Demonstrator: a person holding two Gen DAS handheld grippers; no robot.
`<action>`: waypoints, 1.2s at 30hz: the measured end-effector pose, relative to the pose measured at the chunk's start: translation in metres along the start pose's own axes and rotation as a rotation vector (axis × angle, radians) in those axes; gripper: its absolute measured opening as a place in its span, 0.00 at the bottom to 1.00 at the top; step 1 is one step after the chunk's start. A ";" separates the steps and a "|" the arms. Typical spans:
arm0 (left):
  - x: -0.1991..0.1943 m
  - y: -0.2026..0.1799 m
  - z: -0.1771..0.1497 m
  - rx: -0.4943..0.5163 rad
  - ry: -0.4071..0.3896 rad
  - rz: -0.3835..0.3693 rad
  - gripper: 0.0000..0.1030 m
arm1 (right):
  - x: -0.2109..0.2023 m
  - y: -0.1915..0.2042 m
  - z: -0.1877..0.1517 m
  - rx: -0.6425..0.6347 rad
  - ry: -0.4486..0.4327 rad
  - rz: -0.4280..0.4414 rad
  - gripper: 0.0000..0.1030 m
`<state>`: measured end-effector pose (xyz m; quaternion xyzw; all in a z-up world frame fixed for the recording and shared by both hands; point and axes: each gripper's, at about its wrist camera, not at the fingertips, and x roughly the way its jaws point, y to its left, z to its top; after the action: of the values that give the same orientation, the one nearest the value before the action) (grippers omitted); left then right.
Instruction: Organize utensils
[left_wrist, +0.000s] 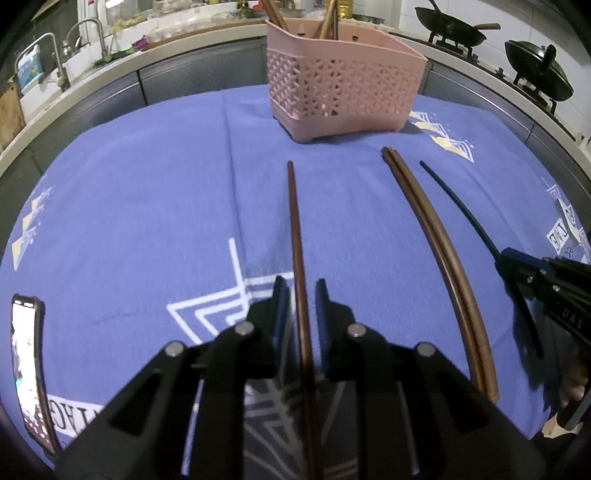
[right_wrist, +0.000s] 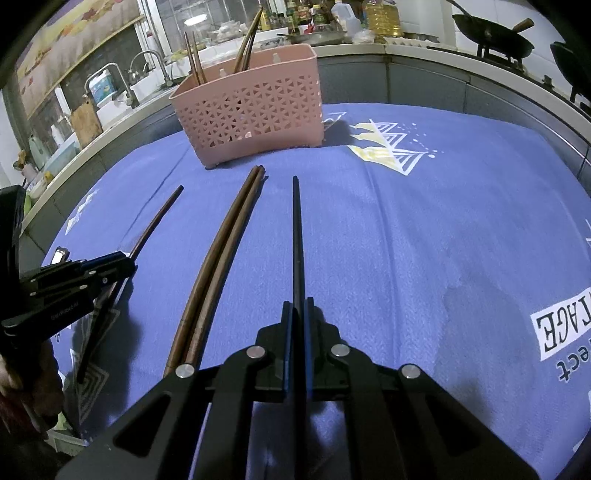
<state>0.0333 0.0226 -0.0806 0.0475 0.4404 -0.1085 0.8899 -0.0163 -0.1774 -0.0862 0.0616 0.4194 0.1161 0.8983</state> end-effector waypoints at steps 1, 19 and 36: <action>0.000 -0.001 0.000 0.000 -0.001 0.001 0.15 | 0.000 0.000 0.000 0.000 -0.001 0.000 0.07; -0.001 -0.001 -0.003 0.000 -0.013 -0.001 0.15 | 0.000 0.001 0.001 -0.001 -0.003 -0.006 0.07; -0.001 -0.001 -0.003 0.000 -0.012 0.000 0.16 | 0.000 0.002 0.001 -0.002 -0.005 -0.006 0.07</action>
<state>0.0302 0.0220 -0.0815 0.0471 0.4349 -0.1087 0.8927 -0.0157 -0.1758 -0.0855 0.0599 0.4170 0.1136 0.8998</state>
